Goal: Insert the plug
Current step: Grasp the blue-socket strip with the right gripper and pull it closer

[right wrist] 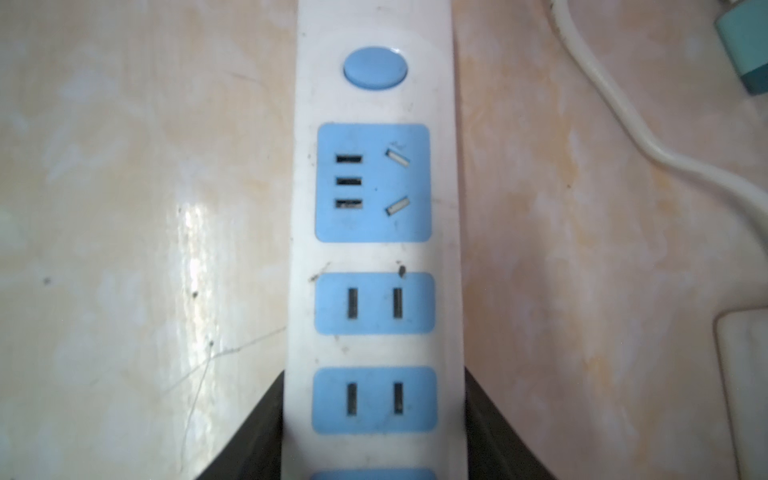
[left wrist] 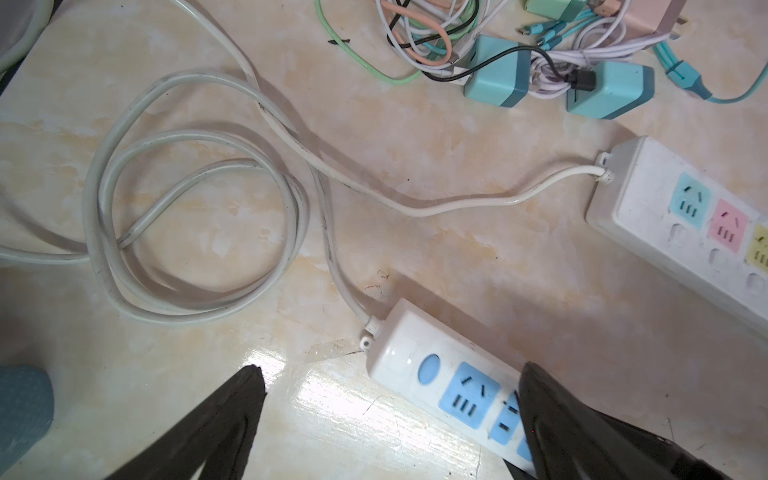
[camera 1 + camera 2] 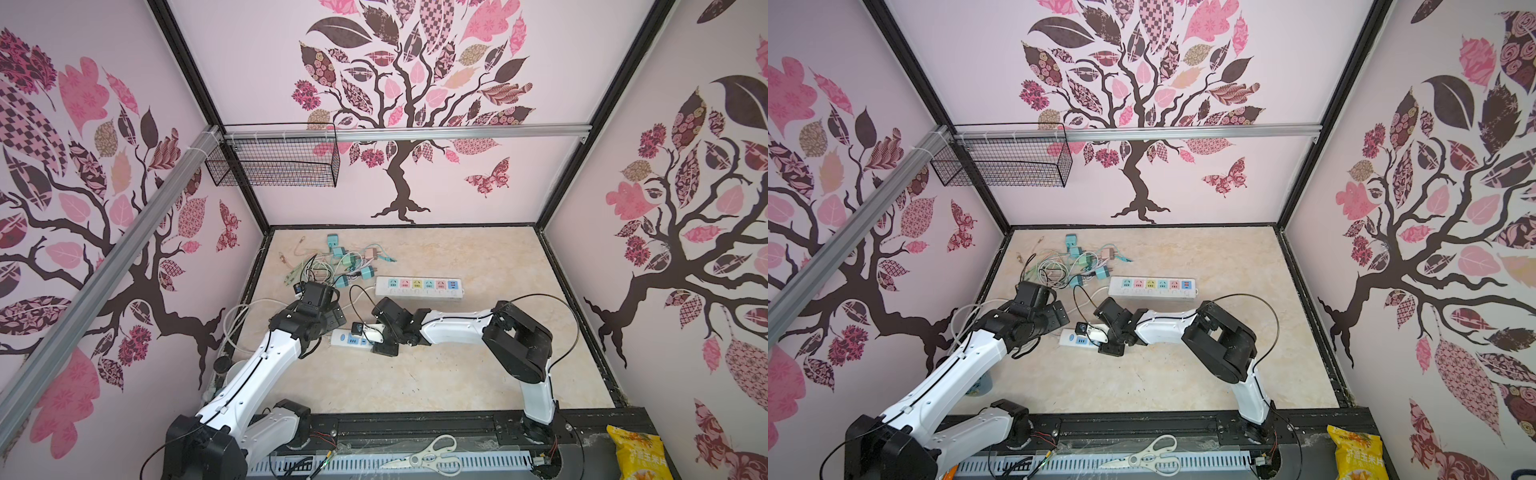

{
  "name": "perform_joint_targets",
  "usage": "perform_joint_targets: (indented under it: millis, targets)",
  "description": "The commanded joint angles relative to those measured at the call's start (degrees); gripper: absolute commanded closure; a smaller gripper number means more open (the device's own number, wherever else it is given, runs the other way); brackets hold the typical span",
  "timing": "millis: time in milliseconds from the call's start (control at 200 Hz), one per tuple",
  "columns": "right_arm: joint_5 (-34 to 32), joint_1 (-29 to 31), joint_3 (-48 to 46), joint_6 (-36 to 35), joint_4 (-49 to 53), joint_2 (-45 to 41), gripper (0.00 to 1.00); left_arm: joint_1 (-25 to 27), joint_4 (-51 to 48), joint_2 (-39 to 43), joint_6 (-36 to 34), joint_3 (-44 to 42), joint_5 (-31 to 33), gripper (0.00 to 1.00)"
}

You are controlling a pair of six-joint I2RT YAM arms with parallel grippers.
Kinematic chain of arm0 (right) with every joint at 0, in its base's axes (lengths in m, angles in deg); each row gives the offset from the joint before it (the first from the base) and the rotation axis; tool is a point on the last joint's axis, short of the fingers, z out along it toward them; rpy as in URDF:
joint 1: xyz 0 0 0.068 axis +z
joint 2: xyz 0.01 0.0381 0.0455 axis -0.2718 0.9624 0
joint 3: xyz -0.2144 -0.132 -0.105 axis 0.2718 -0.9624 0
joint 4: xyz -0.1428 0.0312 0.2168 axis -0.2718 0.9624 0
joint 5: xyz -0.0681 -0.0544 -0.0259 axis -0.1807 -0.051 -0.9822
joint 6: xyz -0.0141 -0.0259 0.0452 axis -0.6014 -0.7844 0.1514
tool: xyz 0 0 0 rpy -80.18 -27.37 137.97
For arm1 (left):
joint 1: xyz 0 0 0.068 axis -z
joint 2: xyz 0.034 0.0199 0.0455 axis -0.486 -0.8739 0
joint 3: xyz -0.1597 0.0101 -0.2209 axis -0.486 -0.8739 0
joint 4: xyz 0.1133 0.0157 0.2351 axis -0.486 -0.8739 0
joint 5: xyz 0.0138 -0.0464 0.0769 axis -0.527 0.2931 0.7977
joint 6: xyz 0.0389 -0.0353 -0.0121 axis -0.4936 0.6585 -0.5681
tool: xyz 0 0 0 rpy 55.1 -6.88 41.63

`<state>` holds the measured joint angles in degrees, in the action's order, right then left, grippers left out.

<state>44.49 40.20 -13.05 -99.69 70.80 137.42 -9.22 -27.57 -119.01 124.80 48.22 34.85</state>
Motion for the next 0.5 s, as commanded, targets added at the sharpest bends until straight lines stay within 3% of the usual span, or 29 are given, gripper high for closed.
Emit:
perform_joint_targets:
  millis: [0, 420, 490]
  targets:
    - [1.37, -2.71, -2.85, -3.96, 13.09, -1.65, 0.56, 2.22, 0.95, -0.7, -0.26, -0.21, 2.23, 0.02]
    - [-2.14, -15.07, -10.03, -11.86, 21.9, -10.83, 0.51, 4.19, 5.76, -5.1, -0.42, -0.51, -2.35, 0.02]
    - [-3.57, -16.5, -11.12, -13.86, 22.74, -12.0, 0.54, 5.28, 5.96, -6.43, -0.49, 0.07, -2.13, 0.02]
